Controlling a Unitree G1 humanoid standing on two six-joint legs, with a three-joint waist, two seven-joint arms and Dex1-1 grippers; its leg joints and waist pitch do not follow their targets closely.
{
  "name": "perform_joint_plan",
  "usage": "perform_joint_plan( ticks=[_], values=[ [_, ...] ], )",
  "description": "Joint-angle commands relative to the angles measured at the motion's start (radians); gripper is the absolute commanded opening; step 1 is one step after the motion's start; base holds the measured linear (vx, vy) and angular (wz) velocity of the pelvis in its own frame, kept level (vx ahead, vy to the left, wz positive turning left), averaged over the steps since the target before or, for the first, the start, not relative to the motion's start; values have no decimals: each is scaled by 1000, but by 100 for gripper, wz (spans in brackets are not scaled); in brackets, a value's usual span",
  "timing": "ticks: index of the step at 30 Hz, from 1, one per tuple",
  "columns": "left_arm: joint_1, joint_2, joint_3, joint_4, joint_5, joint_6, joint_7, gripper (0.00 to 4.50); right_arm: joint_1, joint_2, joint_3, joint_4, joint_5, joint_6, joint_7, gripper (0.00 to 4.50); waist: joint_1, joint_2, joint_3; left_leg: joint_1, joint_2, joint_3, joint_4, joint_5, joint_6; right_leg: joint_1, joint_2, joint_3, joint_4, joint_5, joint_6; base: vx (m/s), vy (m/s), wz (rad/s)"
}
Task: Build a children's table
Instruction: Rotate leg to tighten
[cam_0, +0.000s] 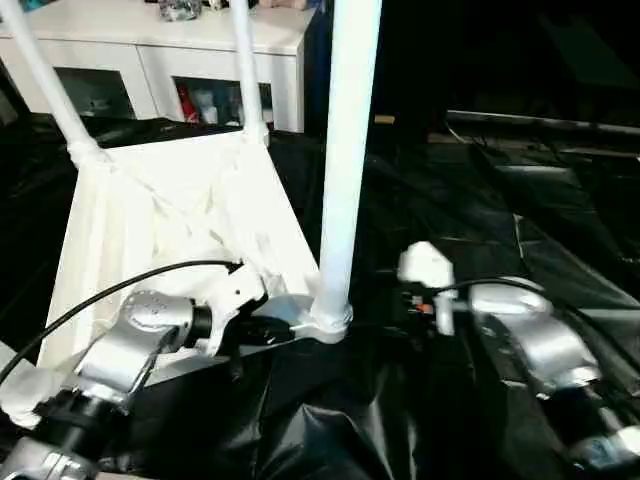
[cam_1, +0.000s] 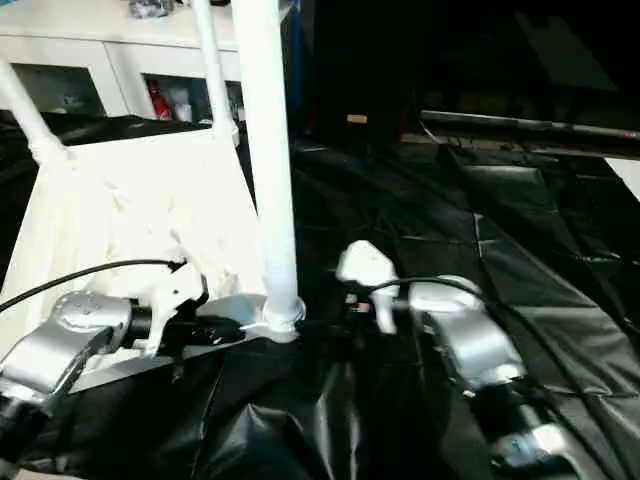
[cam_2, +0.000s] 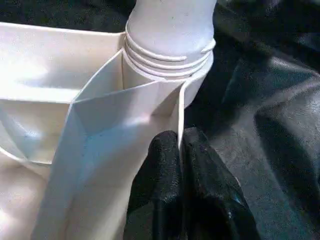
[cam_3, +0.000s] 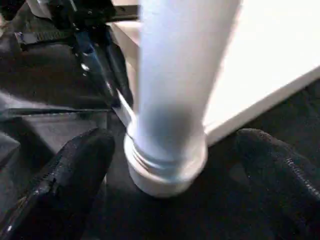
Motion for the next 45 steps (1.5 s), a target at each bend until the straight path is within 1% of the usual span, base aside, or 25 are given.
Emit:
perform_joint_plan(
  ticks=[1,4,5,6,7,8,9,13,19,21,23,25,27,28,32,33,34,35,36,40,41,44,45],
  values=[
    [-16,-4,3,29,14,-1,23,0,-28,16,12,40,-16,-29,-5,438,2,-2,-60,-2,48,-14,-70,-73,53,47,-81,45,-66,-62,-248,0,0,0],
    [-22,-8,2,36,17,-4,29,0,-40,32,18,64,-22,-50,-13,438,1,-1,-59,0,48,-14,-71,-86,47,46,-81,46,-68,-72,-252,0,0,0],
    [-24,-9,2,38,18,-5,30,0,-44,37,19,70,-25,-59,-16,438,1,-1,-58,0,48,-14,-72,-92,44,46,-80,46,-70,-81,-248,0,0,0],
    [-27,-11,1,43,21,-9,34,0,-51,44,18,83,-33,-78,-21,438,2,-3,-58,1,48,-13,-72,-94,44,46,-81,46,-70,-83,-247,0,0,0],
    [-28,-11,1,43,21,-9,34,0,-51,44,18,84,-34,-79,-21,438,3,-2,-57,-1,48,-14,-73,-97,41,46,-82,46,-70,-92,-243,0,0,0],
    [-28,-11,1,44,21,-10,34,0,-53,44,16,87,-36,-84,-21,438,4,-2,-57,1,49,-14,-74,-102,40,46,-82,47,-71,-103,-239,0,0,0],
    [-27,-11,2,44,21,-10,34,0,-54,42,13,89,-36,-87,-22,438,4,0,-57,2,49,-14,-74,-103,40,46,-82,47,-71,-103,-239,0,0,0],
    [-25,-11,3,49,25,-18,32,0,-57,43,1,101,-30,-102,-22,438,3,-1,-57,0,48,-14,-73,-102,41,46,-81,47,-71,-93,-241,0,0,0],
    [-26,-10,3,55,28,-28,31,0,-55,50,-6,99,-19,-109,-11,438,3,-1,-57,0,49,-15,-75,-108,42,46,-81,47,-72,-106,-237,0,0,0],
    [-24,-8,3,53,28,-27,29,0,-58,59,-17,98,6,-103,1,438,3,-1,-56,0,49,-14,-75,-115,42,45,-82,47,-74,-115,-236,0,0,0],
    [-24,-7,3,54,28,-28,28,0,-59,62,-19,99,14,-100,6,400,3,0,-57,2,50,-15,-76,-116,43,44,-82,47,-73,-114,-237,0,0,0],
    [-23,-6,4,54,28,-28,27,0,-60,62,-17,102,10,-101,6,395,3,-1,-56,0,50,-15,-76,-111,43,45,-81,47,-72,-106,-239,0,0,0],
    [-23,-6,4,55,29,-29,26,0,-61,61,-15,106,7,-103,8,366,3,-2,-56,0,50,-14,-76,-111,42,45,-82,47,-73,-110,-238,0,0,0],
    [-22,-5,5,55,29,-30,26,0,-61,61,-13,110,5,-104,10,366,3,-3,-56,0,49,-14,-76,-110,42,45,-82,47,-73,-112,-237,0,0,0],
    [-21,-4,6,56,31,-31,27,0,-64,61,-7,119,-3,-108,12,323,3,-3,-55,0,50,-14,-77,-114,41,44,-82,48,-75,-130,-232,0,0,0],
    [-21,-4,6,56,31,-31,27,0,-67,62,-5,126,-8,-112,11,315,3,-5,-55,0,50,-14,-77,-114,41,44,-82,47,-75,-132,-231,0,0,0],
    [-20,-3,6,56,31,-31,27,0,-72,62,0,136,-14,-118,8,310,3,-4,-55,-1,50,-15,-77,-114,40,44,-82,47,-74,-133,-231,0,0,0],
    [-19,-3,6,56,31,-31,27,0,-74,63,2,141,-16,-121,7,291,2,-4,-55,1,49,-14,-77,-116,39,43,-82,47,-75,-137,-234,0,0,0],
    [-18,-2,6,55,31,-31,27,0,-78,64,5,149,-20,-126,5,291,3,-4,-54,0,49,-14,-77,-118,39,43,-82,47,-76,-140,-234,0,0,0],
    [-16,1,5,56,34,-33,27,0,-87,70,10,167,-29,-135,0,258,3,-4,-55,0,50,-14,-77,-113,39,43,-83,48,-75,-135,-232,0,0,0],
    [-16,2,5,56,35,-33,27,0,-92,74,12,180,-34,-140,-5,236,3,-3,-55,0,50,-14,-77,-112,39,43,-83,48,-74,-133,-233,0,0,0],
    [-14,3,4,55,36,-33,26,0,-101,85,13,208,-40,-145,-16,227,2,-2,-54,1,50,-14,-79,-125,37,42,-82,48,-76,-144,-234,0,0,0],
    [-14,3,4,55,36,-32,27,0,-101,88,12,214,-39,-141,-19,216,1,-2,-54,1,50,-14,-78,-126,37,42,-82,48,-76,-144,-234,0,0,0]
  ],
)
